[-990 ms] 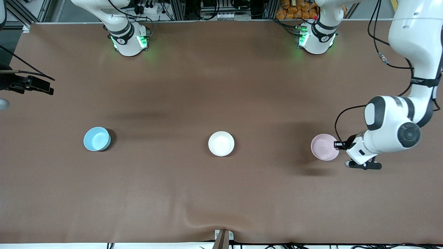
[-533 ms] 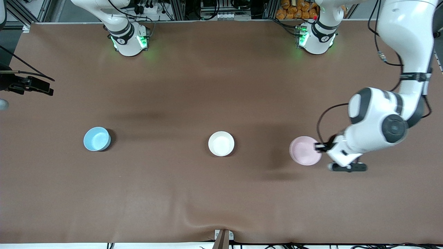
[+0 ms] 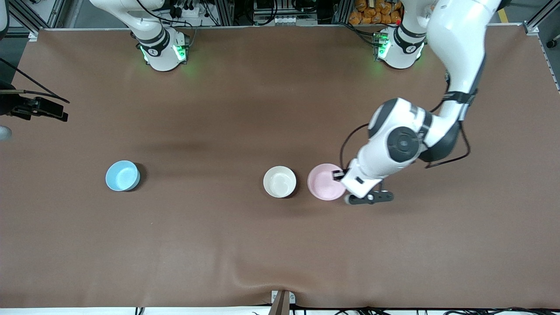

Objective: Stack pink and blue bowls on white bowl
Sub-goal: 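Carry the pink bowl with the left gripper over the white bowl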

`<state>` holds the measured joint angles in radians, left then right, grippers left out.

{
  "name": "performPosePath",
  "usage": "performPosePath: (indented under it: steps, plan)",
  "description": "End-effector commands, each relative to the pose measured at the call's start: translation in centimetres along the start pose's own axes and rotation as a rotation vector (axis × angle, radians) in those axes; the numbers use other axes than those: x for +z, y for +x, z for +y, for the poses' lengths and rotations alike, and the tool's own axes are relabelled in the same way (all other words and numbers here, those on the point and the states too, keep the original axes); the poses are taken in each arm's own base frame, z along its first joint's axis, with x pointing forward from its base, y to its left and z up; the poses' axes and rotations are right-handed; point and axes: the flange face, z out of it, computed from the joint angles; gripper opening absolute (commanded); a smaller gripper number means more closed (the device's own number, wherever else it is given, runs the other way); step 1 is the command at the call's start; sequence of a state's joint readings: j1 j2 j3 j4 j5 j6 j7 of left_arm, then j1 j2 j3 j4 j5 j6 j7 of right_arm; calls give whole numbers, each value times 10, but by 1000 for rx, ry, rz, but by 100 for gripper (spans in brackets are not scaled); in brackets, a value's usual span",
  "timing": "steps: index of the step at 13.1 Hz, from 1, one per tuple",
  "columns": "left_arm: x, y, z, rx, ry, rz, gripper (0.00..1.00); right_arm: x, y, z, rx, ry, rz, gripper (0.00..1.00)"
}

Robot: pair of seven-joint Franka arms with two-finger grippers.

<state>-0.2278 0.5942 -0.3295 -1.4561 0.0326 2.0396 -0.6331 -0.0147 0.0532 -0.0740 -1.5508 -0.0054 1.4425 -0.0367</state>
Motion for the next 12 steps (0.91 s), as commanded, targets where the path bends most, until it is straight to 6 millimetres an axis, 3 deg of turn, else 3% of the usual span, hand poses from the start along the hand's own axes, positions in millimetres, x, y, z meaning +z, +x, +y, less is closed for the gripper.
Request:
performPosePath:
  steps: [1, 3, 5, 8, 12]
  plan:
    - [4, -3, 37, -30, -25, -3, 0, 0, 0, -4, -4, -4, 4, 100]
    - [23, -17, 63, -40, -30, -12, 0, 5, 3, 0, 1, -4, -6, 100]
    - [36, -20, 75, -62, -55, 7, 0, 19, 12, 6, 11, -5, -13, 100]
    - [62, -36, 99, -38, -72, 8, 0, 69, 39, 57, 72, 3, -24, 100]
    - [94, -30, 101, -59, -110, 24, 0, 142, 79, 80, 82, 5, -78, 100]
